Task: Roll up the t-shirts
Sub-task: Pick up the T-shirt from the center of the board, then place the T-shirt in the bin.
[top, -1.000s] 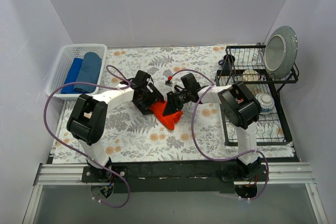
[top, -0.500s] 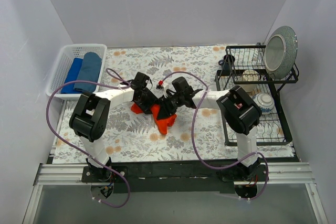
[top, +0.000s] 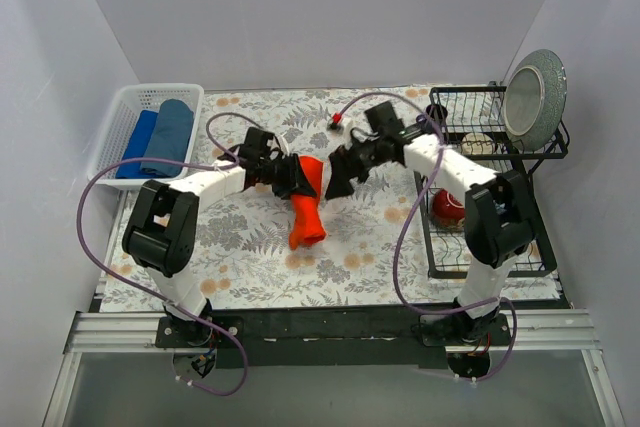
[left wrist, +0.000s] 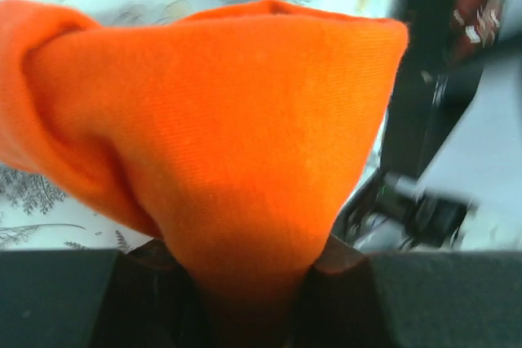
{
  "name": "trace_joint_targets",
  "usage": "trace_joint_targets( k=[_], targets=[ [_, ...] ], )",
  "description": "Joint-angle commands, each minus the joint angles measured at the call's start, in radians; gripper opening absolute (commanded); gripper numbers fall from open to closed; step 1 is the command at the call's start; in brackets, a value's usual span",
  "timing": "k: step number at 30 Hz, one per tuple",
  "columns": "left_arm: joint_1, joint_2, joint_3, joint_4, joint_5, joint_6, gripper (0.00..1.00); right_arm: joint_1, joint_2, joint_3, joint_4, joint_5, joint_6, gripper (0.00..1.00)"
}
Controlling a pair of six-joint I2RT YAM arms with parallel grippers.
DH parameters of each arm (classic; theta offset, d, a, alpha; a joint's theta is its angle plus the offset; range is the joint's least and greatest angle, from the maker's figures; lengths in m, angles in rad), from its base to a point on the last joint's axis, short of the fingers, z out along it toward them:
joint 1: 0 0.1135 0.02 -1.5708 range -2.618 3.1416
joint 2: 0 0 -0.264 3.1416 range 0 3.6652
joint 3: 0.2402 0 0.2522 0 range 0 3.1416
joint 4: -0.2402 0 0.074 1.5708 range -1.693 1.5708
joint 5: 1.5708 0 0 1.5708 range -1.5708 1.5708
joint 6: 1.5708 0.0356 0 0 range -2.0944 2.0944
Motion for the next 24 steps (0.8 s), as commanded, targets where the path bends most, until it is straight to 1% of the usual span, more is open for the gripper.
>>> trace_joint_targets(
  k=[1,2,3,4,5,6,7,8,9,10,12,13,14,15,17,18,20,21,23,24],
  targets=[
    [0.07,-0.068,0.302,-0.304,0.278,0.542,0.0,-0.149,-0.065,0.128,-0.233,-0.009,-0.109,0.99],
    [0.087,-0.042,0.37,-0.523,0.288,0.625,0.0,-0.157,-0.08,0.131,-0.236,0.014,-0.121,0.99],
    [0.13,0.012,0.44,-0.636,0.314,0.792,0.01,-0.161,-0.089,0.133,-0.238,0.021,-0.141,0.99],
    [0.156,0.049,0.524,-0.748,0.328,0.871,0.02,-0.16,-0.096,0.131,-0.24,0.024,-0.144,0.99],
    [0.186,0.082,0.667,-0.964,0.347,0.945,0.04,-0.16,-0.108,0.127,-0.235,0.021,-0.147,0.99],
    [0.249,0.116,0.761,-1.066,0.348,1.03,0.04,-0.16,-0.117,0.116,-0.223,0.021,-0.129,0.99],
    [0.291,0.182,0.84,-1.155,0.357,1.107,0.05,-0.16,-0.128,0.089,-0.188,0.021,-0.117,0.99],
    [0.332,0.188,0.929,-1.17,0.326,1.071,0.05,-0.16,-0.148,0.072,-0.174,0.021,-0.11,0.99],
    [0.439,0.185,0.951,-1.171,0.327,1.092,0.05,-0.16,-0.154,0.058,-0.161,0.024,-0.103,0.99],
    [0.49,0.16,0.963,-1.17,0.365,1.19,0.03,-0.16,-0.163,0.024,-0.151,0.027,-0.101,0.99],
    [0.588,0.147,1.011,-1.168,0.361,1.267,0.0,-0.161,-0.183,-0.004,-0.134,0.036,-0.101,0.99],
    [0.61,0.155,1.043,-1.168,0.303,1.289,0.0,-0.163,-0.189,-0.017,-0.128,0.038,-0.106,0.99],
    [0.633,0.19,1.07,-1.17,0.287,1.313,0.0,-0.161,-0.198,-0.042,-0.118,0.042,-0.104,0.99],
    [0.686,0.208,1.133,-1.17,0.281,1.326,0.0,-0.163,-0.203,-0.057,-0.115,0.042,-0.104,0.99],
    [0.74,0.265,1.208,-1.168,0.279,1.323,0.0,-0.166,-0.215,-0.097,-0.106,0.033,-0.098,0.99],
    [0.786,0.332,1.304,-1.167,0.276,1.318,0.0,-0.167,-0.215,-0.108,-0.094,0.028,-0.097,0.99],
    [0.823,0.383,1.386,-1.167,0.27,1.312,0.0,-0.169,-0.217,-0.126,-0.089,0.016,-0.087,0.99],
    [0.846,0.426,1.414,-1.167,0.264,1.324,0.0,-0.169,-0.217,-0.14,-0.083,0.013,-0.087,0.98],
    [0.859,0.448,1.43,-1.165,0.232,1.344,0.0,-0.175,-0.211,-0.148,-0.083,0.011,-0.086,0.99],
    [0.866,0.472,1.427,-1.165,0.212,1.402,0.0,-0.183,-0.208,-0.153,-0.083,0.011,-0.083,0.99]
  ],
)
